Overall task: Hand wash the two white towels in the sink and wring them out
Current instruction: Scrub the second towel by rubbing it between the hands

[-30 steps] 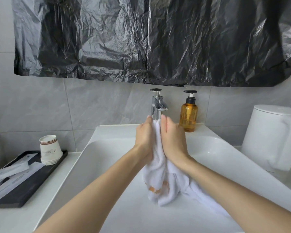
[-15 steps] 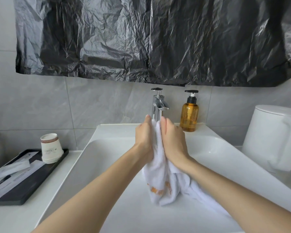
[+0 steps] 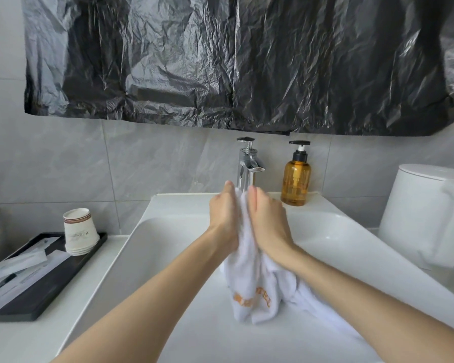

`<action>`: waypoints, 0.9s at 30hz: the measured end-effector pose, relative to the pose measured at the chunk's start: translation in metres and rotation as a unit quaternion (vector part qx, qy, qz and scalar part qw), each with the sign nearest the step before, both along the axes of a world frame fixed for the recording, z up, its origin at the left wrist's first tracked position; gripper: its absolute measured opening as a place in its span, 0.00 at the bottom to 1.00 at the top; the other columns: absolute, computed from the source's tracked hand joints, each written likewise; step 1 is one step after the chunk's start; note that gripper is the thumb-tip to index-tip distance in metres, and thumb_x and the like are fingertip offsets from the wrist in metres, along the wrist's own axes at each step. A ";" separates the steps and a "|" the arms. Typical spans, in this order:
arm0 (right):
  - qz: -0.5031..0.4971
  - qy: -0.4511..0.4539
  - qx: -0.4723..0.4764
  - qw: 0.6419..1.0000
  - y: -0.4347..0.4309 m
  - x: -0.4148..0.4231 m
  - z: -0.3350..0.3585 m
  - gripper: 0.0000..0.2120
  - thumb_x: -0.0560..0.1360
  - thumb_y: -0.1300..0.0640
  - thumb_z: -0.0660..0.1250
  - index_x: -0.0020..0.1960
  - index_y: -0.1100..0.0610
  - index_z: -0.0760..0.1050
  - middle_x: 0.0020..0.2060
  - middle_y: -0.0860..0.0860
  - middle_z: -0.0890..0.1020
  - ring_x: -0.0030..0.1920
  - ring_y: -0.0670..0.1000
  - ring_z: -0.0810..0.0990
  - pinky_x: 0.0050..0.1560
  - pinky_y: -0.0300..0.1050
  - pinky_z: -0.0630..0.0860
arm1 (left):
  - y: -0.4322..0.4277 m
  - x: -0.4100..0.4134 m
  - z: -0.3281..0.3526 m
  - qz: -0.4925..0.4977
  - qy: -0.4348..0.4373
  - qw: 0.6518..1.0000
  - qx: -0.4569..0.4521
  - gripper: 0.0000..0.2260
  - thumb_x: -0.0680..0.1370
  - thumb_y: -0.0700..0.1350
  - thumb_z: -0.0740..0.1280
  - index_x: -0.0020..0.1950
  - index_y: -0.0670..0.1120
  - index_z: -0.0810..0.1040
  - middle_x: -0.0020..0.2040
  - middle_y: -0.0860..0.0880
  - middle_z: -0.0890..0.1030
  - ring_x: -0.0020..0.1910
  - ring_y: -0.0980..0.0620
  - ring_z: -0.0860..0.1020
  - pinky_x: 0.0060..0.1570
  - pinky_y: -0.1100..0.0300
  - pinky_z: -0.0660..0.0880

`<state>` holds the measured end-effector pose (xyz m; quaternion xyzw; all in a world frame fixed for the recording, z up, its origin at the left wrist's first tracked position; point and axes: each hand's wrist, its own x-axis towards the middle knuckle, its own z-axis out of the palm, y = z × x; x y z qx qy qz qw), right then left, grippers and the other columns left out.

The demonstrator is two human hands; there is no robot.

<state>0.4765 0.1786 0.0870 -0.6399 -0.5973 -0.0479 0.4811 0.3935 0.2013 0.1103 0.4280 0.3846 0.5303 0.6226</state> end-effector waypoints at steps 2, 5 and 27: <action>0.057 -0.012 0.005 0.998 -0.010 -0.013 -0.009 0.13 0.83 0.53 0.53 0.44 0.56 0.70 0.41 0.63 0.81 0.45 0.65 0.78 0.39 0.47 0.61 | 0.005 -0.004 0.000 0.025 0.016 1.000 0.008 0.18 0.83 0.47 0.57 0.33 0.45 0.68 0.31 0.48 0.71 0.28 0.51 0.70 0.31 0.60 0.66; 0.028 0.056 -0.011 0.998 0.003 -0.002 -0.004 0.17 0.84 0.52 0.51 0.40 0.55 0.69 0.44 0.62 0.81 0.49 0.63 0.78 0.41 0.46 0.62 | -0.002 0.001 0.000 0.015 0.022 1.000 0.005 0.17 0.82 0.47 0.58 0.35 0.44 0.71 0.32 0.46 0.75 0.32 0.49 0.74 0.33 0.60 0.69; 0.023 -0.072 0.083 0.994 0.002 -0.001 -0.004 0.18 0.83 0.51 0.51 0.43 0.59 0.73 0.34 0.62 0.80 0.37 0.65 0.78 0.34 0.46 0.61 | 0.009 0.001 -0.004 -0.040 -0.005 0.999 -0.024 0.16 0.83 0.50 0.59 0.39 0.44 0.75 0.33 0.46 0.78 0.33 0.48 0.77 0.34 0.60 0.73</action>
